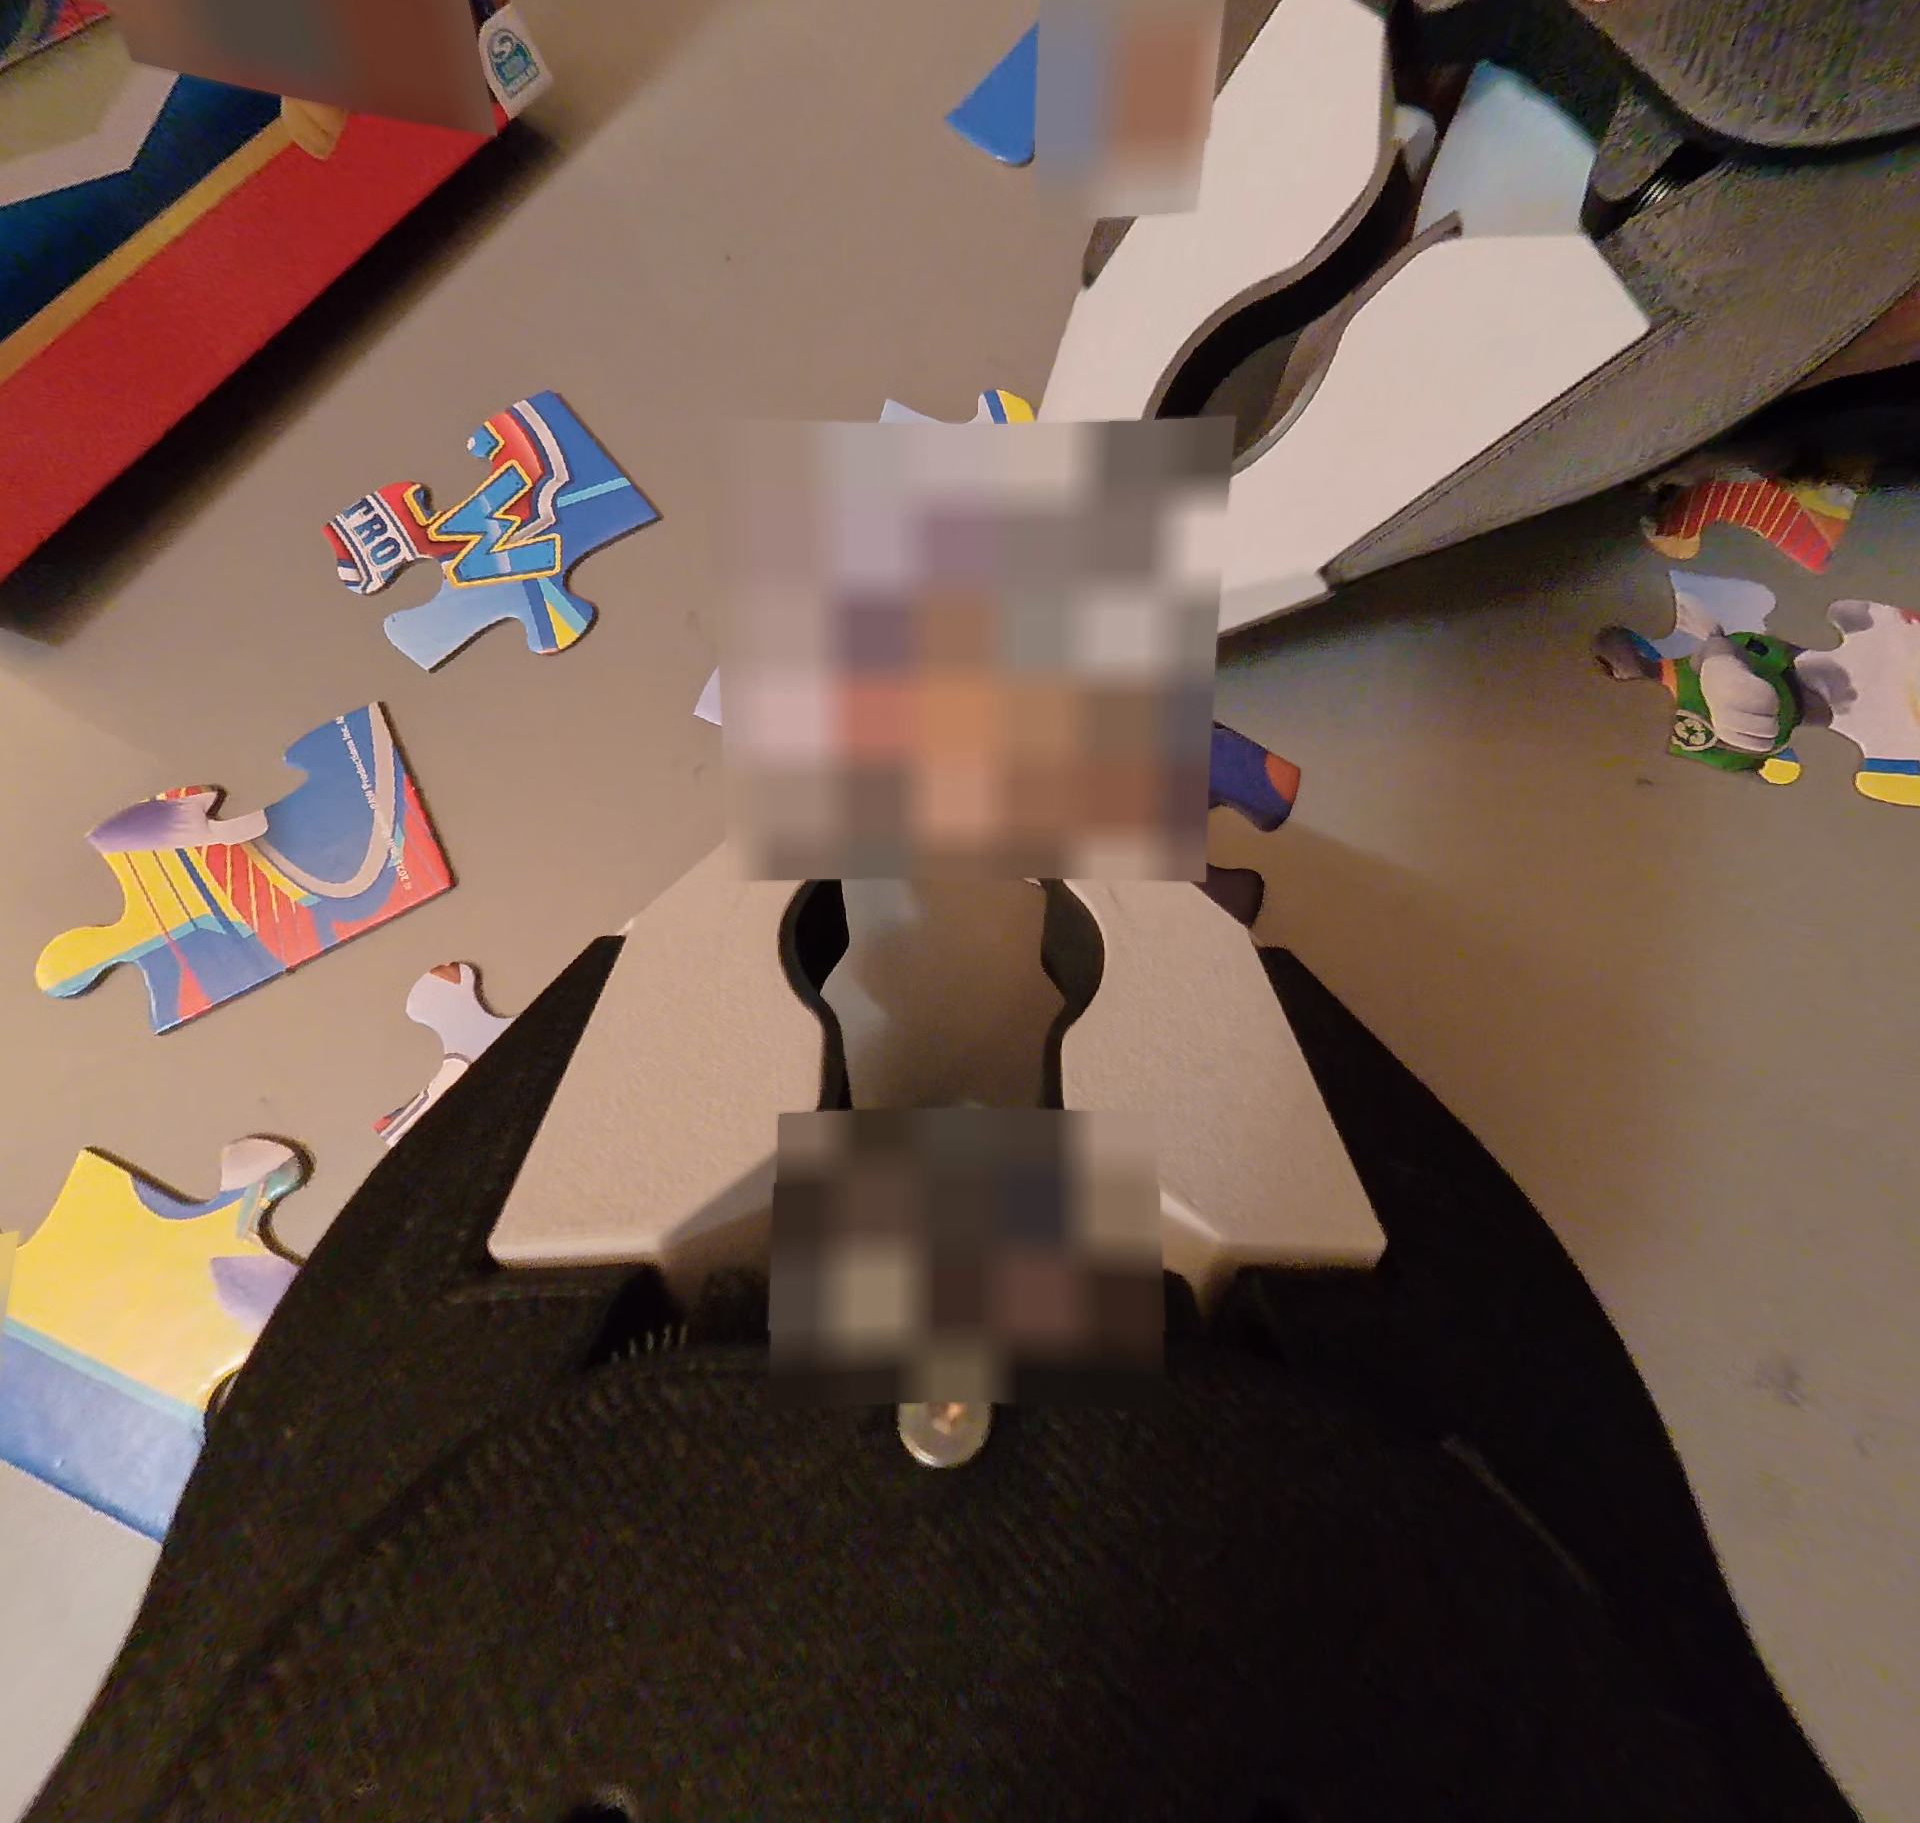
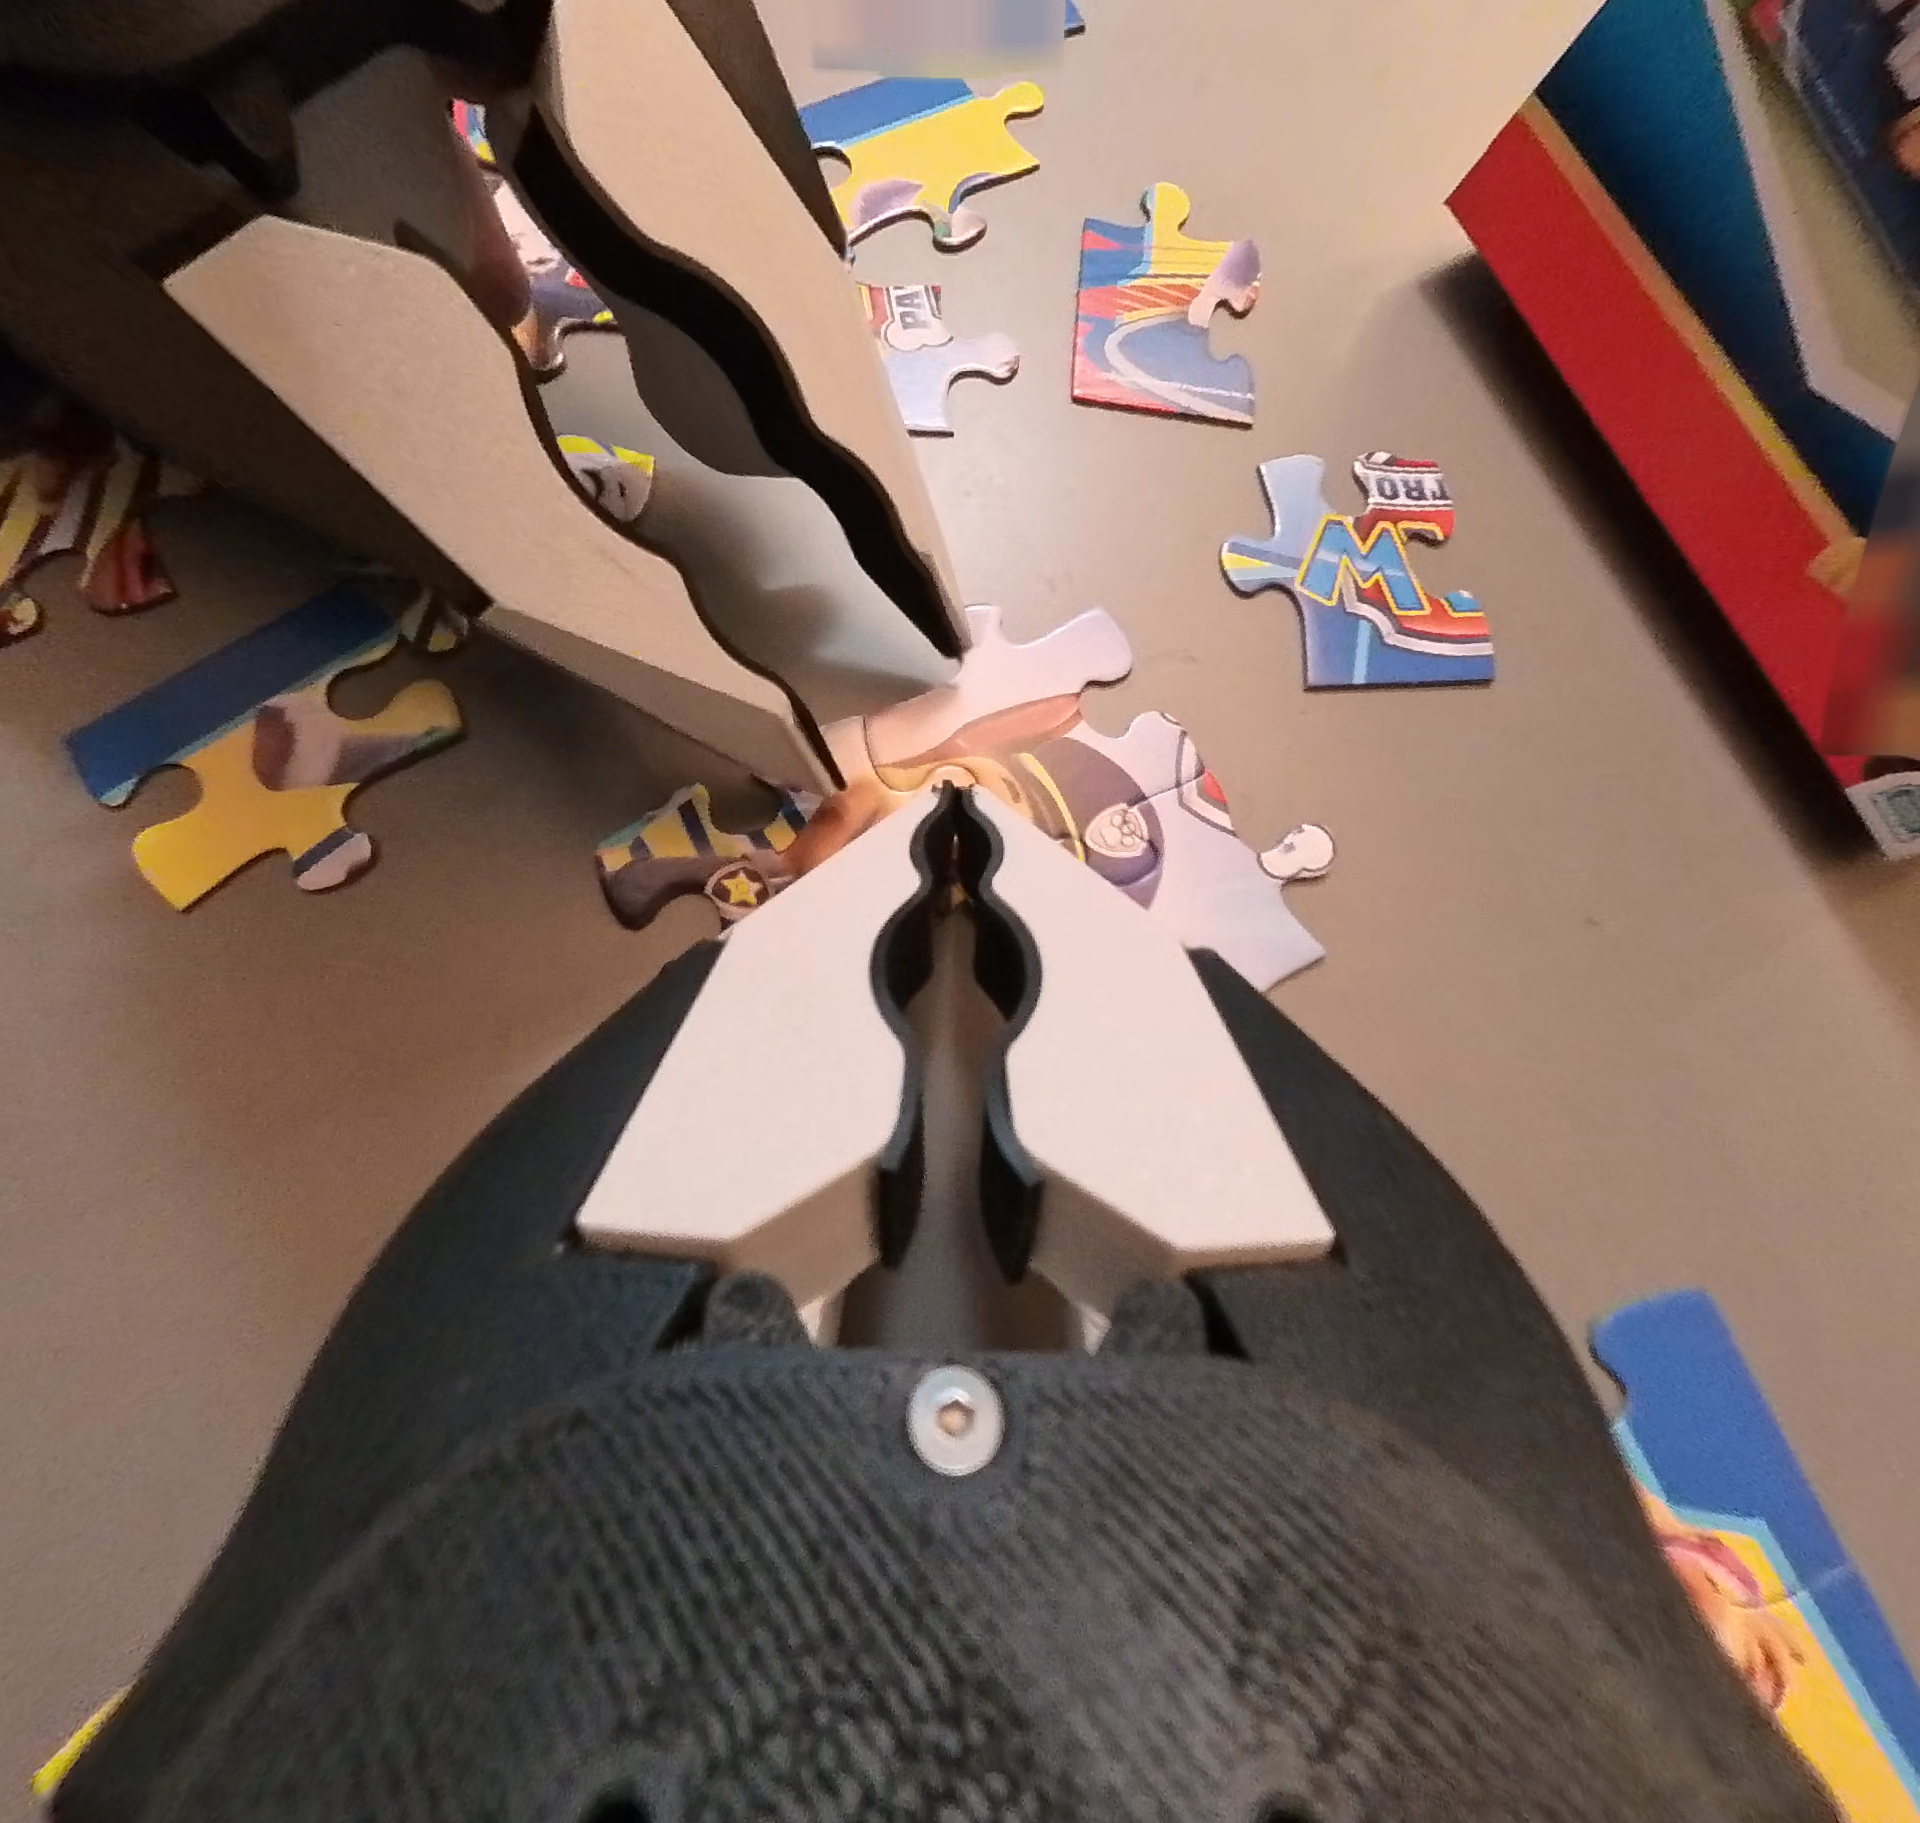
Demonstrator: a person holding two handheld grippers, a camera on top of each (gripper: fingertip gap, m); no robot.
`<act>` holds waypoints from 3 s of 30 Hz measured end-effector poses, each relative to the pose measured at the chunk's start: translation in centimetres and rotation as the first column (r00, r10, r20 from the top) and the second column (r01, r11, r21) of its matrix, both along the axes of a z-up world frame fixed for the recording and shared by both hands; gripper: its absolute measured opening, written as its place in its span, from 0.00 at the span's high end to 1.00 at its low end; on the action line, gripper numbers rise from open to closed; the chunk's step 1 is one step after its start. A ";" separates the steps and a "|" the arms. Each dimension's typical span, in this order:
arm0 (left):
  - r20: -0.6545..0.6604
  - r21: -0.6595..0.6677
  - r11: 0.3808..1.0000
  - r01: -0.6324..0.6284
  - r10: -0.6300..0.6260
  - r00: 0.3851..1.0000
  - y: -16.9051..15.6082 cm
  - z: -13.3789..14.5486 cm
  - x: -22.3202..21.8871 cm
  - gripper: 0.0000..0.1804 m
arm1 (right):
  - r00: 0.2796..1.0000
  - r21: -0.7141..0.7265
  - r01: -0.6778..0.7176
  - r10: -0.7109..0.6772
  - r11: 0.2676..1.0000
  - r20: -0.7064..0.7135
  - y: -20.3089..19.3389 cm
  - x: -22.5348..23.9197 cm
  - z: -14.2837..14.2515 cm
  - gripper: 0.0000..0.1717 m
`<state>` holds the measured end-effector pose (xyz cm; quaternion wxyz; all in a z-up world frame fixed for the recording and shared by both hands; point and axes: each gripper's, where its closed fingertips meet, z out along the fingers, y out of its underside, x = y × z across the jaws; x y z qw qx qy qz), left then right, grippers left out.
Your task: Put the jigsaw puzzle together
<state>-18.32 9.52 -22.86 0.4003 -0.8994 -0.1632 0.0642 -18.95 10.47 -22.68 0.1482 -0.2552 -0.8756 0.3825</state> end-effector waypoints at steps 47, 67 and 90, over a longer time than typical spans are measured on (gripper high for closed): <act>-0.001 0.008 1.000 0.006 -0.006 1.000 0.1 0.1 0.0 0.82 | 0.975 -0.112 0.220 -0.216 0.969 0.043 4.6 -2.1 1.8 0.99; 0.057 0.028 0.998 -0.050 0.048 0.997 -0.4 0.0 -0.7 0.84 | 0.948 -0.034 0.299 -0.293 0.954 0.125 7.1 -2.4 -0.1 1.00; 0.075 0.002 0.999 -0.044 0.044 0.996 -0.5 -0.5 -0.5 0.82 | 0.995 -0.025 0.094 -0.094 0.995 0.021 2.9 -0.1 1.5 1.00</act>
